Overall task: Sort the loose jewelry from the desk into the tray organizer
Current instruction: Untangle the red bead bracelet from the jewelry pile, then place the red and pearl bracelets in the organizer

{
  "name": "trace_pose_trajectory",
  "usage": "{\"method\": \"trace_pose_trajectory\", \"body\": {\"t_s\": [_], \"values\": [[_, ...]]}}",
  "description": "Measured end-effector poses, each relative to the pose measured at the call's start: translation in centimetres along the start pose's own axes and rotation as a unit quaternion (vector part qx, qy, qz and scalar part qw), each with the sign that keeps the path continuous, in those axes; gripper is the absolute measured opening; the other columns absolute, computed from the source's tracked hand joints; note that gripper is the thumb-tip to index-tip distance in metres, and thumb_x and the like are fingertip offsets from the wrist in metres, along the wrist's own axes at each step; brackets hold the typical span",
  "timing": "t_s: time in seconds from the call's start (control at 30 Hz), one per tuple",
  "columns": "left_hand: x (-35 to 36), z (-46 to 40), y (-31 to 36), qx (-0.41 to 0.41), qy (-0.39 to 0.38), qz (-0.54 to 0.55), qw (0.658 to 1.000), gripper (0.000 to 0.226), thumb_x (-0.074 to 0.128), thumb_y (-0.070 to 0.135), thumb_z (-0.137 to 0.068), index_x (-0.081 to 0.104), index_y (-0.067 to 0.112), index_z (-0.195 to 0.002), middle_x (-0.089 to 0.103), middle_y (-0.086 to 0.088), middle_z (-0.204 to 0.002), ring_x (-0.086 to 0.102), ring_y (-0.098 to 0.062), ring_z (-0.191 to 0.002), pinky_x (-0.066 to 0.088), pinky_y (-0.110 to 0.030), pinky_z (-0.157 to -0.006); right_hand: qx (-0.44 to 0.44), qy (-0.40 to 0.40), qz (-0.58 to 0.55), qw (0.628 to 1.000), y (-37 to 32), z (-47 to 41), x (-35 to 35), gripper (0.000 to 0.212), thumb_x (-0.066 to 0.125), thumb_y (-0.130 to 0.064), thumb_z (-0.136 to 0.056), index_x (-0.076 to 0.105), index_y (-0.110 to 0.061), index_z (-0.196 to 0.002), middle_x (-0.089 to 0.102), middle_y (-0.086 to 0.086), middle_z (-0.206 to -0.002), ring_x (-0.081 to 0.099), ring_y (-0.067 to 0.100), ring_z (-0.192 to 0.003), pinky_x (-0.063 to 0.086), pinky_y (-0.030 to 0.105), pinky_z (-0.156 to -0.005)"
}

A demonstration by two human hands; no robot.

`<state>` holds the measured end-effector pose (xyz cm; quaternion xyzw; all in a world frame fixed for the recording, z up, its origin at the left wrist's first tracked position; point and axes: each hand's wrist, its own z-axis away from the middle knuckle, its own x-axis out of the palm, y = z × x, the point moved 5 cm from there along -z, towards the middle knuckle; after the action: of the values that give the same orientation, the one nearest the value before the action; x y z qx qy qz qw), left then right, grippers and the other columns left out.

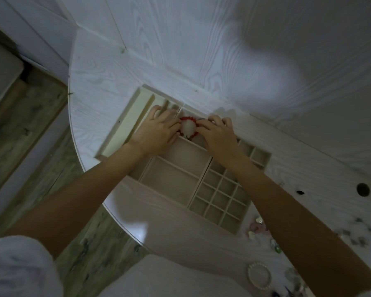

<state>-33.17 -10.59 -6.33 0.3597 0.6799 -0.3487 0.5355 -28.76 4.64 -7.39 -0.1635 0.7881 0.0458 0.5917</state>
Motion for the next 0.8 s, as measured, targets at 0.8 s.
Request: {"method": "trace_pose_trajectory", "body": {"t_s": [0.8], "values": [[-6.7,2.0,20.7,-0.175,0.034,0.446,0.877,0.027,0.055,0.024,-0.086,0.066,0.012,-0.107,0.064,0.001,-0.084,0.060,-0.016,-0.073,0.050,-0.027,-0.066,0.356,-0.046,-0.151,0.921,1.7,23.3,-12.3,0.013,0.063,-0.017,-0.090,0.069,-0.010,-0.099,0.068,0.005,-0.084,0.062,0.020,-0.077,0.048,0.031,-0.071]]}}
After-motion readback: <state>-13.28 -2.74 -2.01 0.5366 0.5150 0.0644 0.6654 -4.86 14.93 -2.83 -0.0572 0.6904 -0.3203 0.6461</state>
